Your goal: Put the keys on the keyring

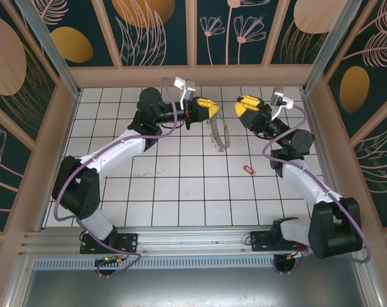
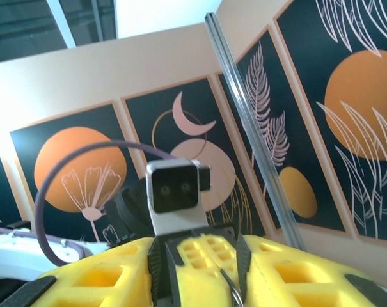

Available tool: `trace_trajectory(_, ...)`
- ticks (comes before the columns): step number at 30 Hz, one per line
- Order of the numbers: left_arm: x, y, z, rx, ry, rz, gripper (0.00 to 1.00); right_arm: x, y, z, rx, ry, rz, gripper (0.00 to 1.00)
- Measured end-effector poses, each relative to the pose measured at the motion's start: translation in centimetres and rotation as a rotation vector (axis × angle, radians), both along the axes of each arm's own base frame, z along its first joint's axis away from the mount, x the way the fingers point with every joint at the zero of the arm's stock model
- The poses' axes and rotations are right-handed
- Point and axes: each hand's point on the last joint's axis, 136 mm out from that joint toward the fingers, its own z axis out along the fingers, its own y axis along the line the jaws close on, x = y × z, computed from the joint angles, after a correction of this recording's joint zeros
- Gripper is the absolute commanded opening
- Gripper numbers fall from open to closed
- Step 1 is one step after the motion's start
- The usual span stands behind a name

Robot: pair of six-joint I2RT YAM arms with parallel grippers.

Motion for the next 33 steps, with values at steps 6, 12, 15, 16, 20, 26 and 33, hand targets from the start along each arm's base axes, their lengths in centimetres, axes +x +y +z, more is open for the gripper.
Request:
trace_trajectory(6, -0.4, -0.1, 0.0, 0.02, -0.015, -0.023, 0.0, 0.6, 0.5, -1.8, -0.059, 0.047, 0.003, 0.29)
trace_trajectory(12, -0.5, 0.1, 0.2, 0.029, -0.029, -0.008, 0.0, 2.0, 0.3, -3.6, -0.078, 0.128, -0.039, 0.32)
trace_trajectory(15, -0.2, 0.2, 0.5, 0.026, -0.044, 0.021, 0.0, 3.3, -0.4, -4.5, -0.074, 0.199, -0.096, 0.33)
trace_trajectory(16, -0.1, 0.3, 0.5, 0.025, -0.047, 0.033, 0.0, 3.7, -0.7, -4.8, -0.071, 0.223, -0.114, 0.33)
trace_trajectory(20, 0.3, 0.6, 0.4, 0.024, -0.052, 0.079, 0.0, 5.4, -2.2, -6.2, -0.062, 0.327, -0.198, 0.33)
trace_trajectory(26, 1.0, 1.3, -1.2, 0.023, -0.047, 0.162, 0.0, 6.6, -3.8, -8.3, -0.065, 0.443, -0.305, 0.34)
trace_trajectory(33, 1.2, 2.7, -3.6, 0.0, -0.058, 0.26, 0.0, 8.1, -5.3, -12.1, -0.105, 0.596, -0.414, 0.38)
